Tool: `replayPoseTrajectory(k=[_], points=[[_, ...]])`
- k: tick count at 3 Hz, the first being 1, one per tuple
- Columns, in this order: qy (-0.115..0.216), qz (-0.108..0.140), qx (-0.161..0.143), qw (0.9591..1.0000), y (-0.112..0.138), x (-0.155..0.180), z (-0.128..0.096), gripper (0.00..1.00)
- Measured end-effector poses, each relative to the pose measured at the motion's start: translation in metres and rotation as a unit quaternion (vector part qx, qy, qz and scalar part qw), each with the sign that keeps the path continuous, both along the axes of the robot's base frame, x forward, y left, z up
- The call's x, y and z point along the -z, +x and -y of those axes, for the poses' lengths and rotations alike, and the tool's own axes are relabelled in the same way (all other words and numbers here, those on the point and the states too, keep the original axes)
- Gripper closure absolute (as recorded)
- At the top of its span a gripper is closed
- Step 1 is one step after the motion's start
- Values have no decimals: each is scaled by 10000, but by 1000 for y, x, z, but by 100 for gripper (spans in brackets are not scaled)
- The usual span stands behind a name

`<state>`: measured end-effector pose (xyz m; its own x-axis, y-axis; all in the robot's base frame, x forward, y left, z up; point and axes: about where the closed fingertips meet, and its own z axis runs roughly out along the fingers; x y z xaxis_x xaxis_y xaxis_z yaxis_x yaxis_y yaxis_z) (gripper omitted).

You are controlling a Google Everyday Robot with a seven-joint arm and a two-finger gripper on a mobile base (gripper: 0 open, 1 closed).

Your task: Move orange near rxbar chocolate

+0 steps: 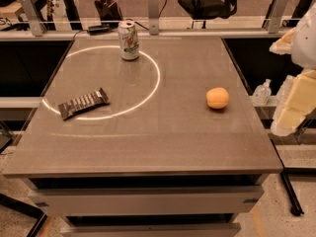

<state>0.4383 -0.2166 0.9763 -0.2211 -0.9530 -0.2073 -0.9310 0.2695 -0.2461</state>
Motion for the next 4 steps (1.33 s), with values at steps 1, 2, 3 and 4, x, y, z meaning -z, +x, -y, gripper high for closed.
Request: replayPoseTrajectory(k=[1, 2, 3, 4], points=[[43, 19, -30, 10000, 2, 0, -1, 0], [259, -67, -168, 9995, 9, 6, -6, 0], [459, -147, -283, 9984, 19, 16, -13, 0], [548, -25, -329, 9980, 32, 24, -19, 0]])
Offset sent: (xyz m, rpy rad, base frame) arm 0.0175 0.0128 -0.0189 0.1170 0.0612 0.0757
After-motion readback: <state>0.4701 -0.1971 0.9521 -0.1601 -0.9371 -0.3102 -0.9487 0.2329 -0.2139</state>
